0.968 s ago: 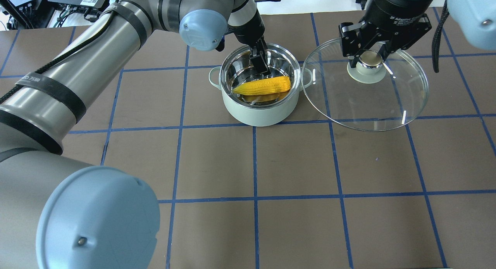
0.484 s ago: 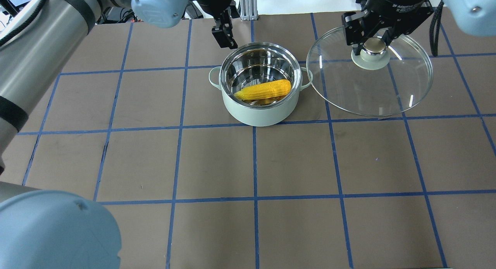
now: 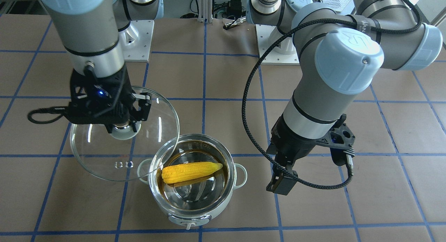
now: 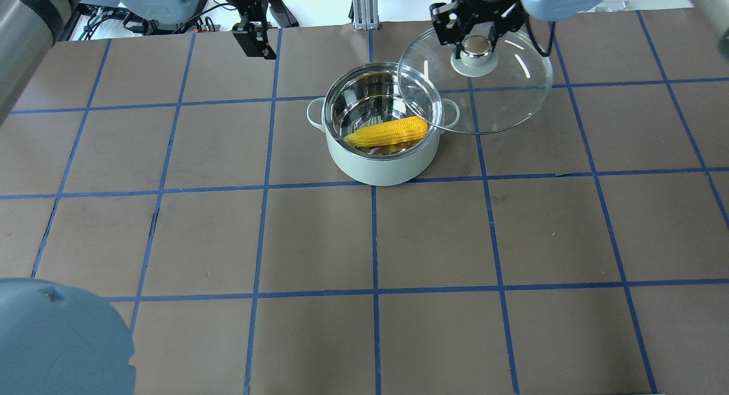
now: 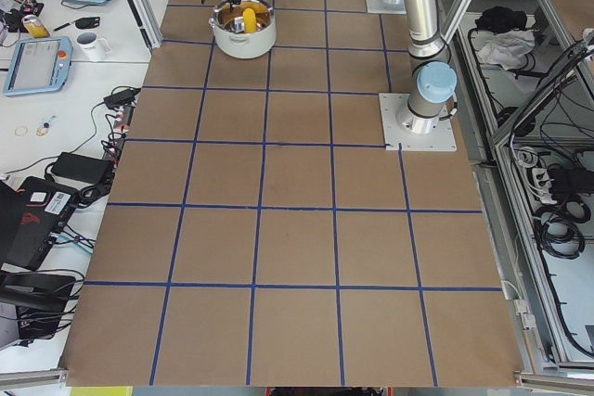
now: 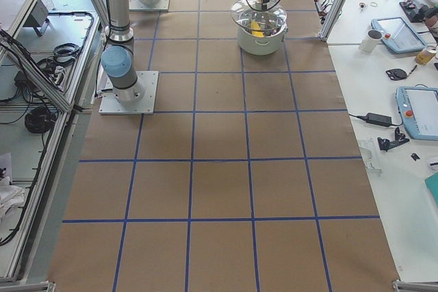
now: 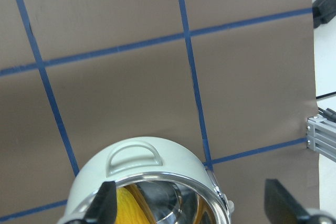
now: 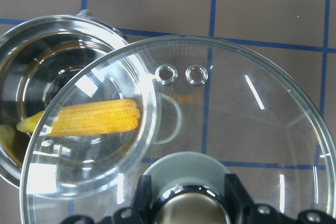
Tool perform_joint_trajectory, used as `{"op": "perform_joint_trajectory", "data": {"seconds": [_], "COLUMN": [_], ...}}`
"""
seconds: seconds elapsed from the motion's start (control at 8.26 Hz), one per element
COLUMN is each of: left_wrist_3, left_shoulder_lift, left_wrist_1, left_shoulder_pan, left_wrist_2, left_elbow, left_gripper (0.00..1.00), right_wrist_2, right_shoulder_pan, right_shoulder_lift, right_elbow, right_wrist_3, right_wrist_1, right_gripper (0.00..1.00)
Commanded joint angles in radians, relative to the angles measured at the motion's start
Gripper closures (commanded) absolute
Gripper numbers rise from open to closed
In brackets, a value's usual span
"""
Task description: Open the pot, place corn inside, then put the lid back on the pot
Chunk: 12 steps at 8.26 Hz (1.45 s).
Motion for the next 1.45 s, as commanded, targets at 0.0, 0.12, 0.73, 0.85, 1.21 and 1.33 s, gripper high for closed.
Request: {"op": "perform_joint_trajectory", "data": {"seconds": [0.0,0.12,0.73,0.85,1.21,1.33], "left_wrist_3": [0.322,0.457,0.694,0.717,0.883,0.883], "left_shoulder_lift": [0.146,0.208,0.392,0.376,0.392,0.394], "left_wrist_1": [-0.033,-0.036,-0.123,-0.130,-0.283,-0.282], "left_shoulder_pan": [0.113,0.147,0.185,0.182,0.158,0.155], "left_wrist_2": [0.032,0.035,0.237,0.236,0.231,0.228], "left_elbow": [-0.100,-0.144,-0.238,-0.240,-0.234,-0.234], "left_gripper": [0.00,0.00,0.00,0.00,0.00,0.00], "right_wrist_2": [0.013,0.019,0.062,0.062,0.062,0.062], "right_shoulder_pan": [0.099,0.113,0.147,0.147,0.145,0.145], "right_shoulder_lift": [0.135,0.153,0.238,0.238,0.236,0.235], "right_elbow": [-0.033,-0.039,-0.032,-0.024,0.016,0.018], "right_wrist_3": [0.250,0.259,0.227,0.236,0.233,0.233], "right_wrist_1": [-0.111,-0.143,-0.277,-0.277,-0.314,-0.315], "right_gripper": [0.81,0.82,0.84,0.84,0.84,0.84]}}
